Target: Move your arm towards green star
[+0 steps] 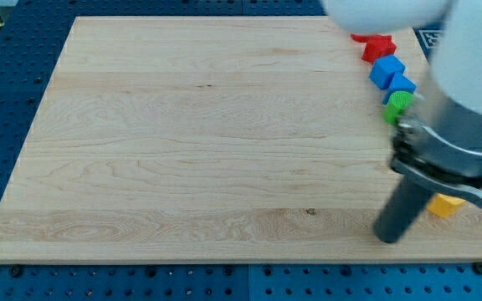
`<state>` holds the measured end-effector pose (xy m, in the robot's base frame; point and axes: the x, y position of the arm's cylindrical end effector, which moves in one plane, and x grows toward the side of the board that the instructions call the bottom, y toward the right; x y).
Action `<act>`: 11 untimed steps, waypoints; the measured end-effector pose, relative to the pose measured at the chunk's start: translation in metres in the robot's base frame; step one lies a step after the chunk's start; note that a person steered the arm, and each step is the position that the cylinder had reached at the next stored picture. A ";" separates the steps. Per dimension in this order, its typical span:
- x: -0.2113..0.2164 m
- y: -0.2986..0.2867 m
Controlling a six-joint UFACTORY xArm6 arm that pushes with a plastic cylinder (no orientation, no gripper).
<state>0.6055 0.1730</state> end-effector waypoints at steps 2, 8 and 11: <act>0.003 0.008; -0.133 0.144; -0.150 0.126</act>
